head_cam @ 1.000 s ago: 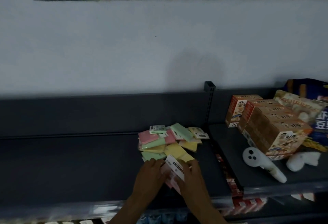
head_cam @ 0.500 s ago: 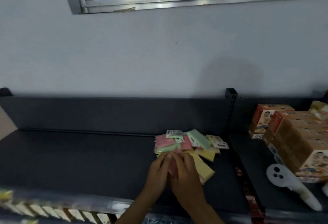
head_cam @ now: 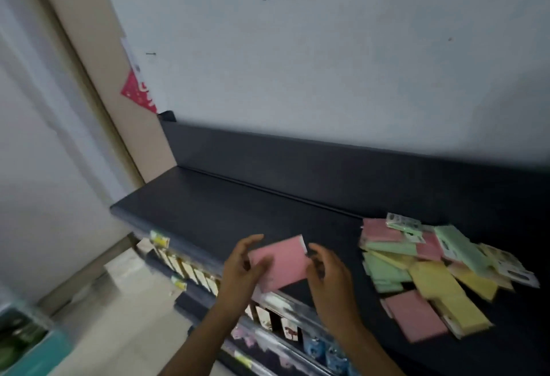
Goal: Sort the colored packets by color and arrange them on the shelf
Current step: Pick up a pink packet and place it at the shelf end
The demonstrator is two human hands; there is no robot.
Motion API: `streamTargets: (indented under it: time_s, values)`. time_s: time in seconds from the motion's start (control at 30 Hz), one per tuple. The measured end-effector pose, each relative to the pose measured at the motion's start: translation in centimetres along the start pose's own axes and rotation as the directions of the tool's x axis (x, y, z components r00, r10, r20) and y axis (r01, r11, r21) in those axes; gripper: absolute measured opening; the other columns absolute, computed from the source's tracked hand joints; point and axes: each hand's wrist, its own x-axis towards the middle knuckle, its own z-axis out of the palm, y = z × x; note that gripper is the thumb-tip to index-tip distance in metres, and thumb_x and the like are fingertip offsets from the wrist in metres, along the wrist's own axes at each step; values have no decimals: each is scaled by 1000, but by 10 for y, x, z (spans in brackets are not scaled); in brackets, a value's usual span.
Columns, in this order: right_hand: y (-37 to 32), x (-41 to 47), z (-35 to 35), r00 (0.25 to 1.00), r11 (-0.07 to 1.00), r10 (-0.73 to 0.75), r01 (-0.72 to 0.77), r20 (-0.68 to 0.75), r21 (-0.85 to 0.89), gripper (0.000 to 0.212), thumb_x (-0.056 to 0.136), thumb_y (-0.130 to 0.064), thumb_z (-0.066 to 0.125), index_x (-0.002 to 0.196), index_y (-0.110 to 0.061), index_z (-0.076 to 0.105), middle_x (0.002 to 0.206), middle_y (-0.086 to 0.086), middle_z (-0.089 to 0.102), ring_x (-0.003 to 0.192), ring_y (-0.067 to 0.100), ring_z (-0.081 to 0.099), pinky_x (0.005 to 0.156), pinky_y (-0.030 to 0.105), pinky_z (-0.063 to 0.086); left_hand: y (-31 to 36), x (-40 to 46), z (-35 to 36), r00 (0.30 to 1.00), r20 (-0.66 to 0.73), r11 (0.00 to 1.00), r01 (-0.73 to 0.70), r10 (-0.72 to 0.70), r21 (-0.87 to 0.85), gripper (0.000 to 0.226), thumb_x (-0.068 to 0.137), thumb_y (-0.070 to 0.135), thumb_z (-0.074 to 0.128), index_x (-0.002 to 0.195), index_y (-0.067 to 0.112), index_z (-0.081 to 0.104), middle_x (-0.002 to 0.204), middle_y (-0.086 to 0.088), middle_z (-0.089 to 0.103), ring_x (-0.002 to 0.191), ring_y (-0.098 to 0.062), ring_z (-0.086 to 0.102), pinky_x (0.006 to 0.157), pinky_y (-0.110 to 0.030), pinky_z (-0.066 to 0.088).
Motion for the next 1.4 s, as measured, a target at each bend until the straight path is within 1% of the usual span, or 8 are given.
streamTargets:
  time_s: [0.2, 0.3, 0.47, 0.6, 0.87, 1.07, 1.23, 1.4]
  values:
    - [-61, 1, 88, 933, 898, 155, -269, 324, 348, 34, 95, -1, 61, 114, -29, 63, 92, 9, 71, 64, 18, 65, 52, 35, 54, -24, 0, -100, 951, -274, 990, 135, -142, -48, 36, 88, 24, 76, 119, 20, 58, 115, -9, 68, 98, -25, 70, 67, -29, 60]
    - [-88, 3, 132, 893, 885, 129, -299, 430, 356, 27, 96, -6, 60, 111, -28, 67, 90, 11, 72, 63, 19, 66, 54, 36, 55, -36, 5, -152, 926, -340, 986, 160, -166, -45, 34, 88, 32, 76, 117, 24, 60, 113, -3, 70, 97, -21, 70, 69, -29, 61]
    - [-134, 3, 223, 894, 867, 192, -347, 405, 357, 37, 97, -10, 62, 128, -28, 54, 104, 9, 72, 60, 16, 67, 43, 24, 47, -52, 25, -238, 920, -379, 994, 111, -102, 1, 25, 93, 34, 69, 113, 46, 60, 112, 11, 67, 100, -11, 64, 64, -20, 58]
    - [-172, 12, 296, 910, 885, 180, -316, 373, 343, 35, 97, -12, 63, 130, -21, 58, 112, 10, 68, 77, 23, 66, 44, 19, 47, -63, 53, -303, 915, -395, 997, 78, -78, -17, 36, 93, 32, 69, 127, 38, 59, 111, 16, 69, 101, -7, 66, 79, -32, 63]
    - [-212, 46, 385, 955, 890, 191, -265, 226, 370, 27, 96, -16, 64, 122, -20, 60, 102, 4, 69, 83, 23, 70, 50, 32, 56, -80, 113, -391, 912, -386, 988, 92, -135, -127, 39, 99, 21, 63, 137, 26, 55, 114, 5, 67, 104, -10, 65, 74, -18, 57]
    - [-214, 96, 433, 972, 893, 185, -227, 141, 388, 25, 96, -17, 65, 121, -22, 59, 101, 3, 70, 87, 18, 70, 55, 36, 61, -86, 177, -419, 943, -330, 999, 46, -36, 21, 22, 98, 20, 62, 112, 36, 65, 109, 19, 68, 105, -11, 65, 81, -24, 59]
    - [-209, 149, 476, 973, 875, 192, -229, 130, 426, 26, 98, -21, 63, 123, -27, 57, 111, 4, 67, 101, 23, 68, 65, 37, 64, -95, 241, -438, 943, -327, 989, -5, 53, 146, 24, 98, 15, 63, 119, 26, 68, 111, 12, 70, 102, -11, 66, 78, -30, 62]
    - [-215, 199, 510, 975, 881, 192, -220, 108, 418, 24, 100, -18, 59, 122, -26, 55, 107, 5, 65, 90, 23, 68, 47, 22, 53, -94, 302, -454, 933, -354, 972, 25, 61, 233, 28, 97, 18, 65, 125, 21, 65, 114, 7, 69, 104, -15, 65, 80, -26, 59]
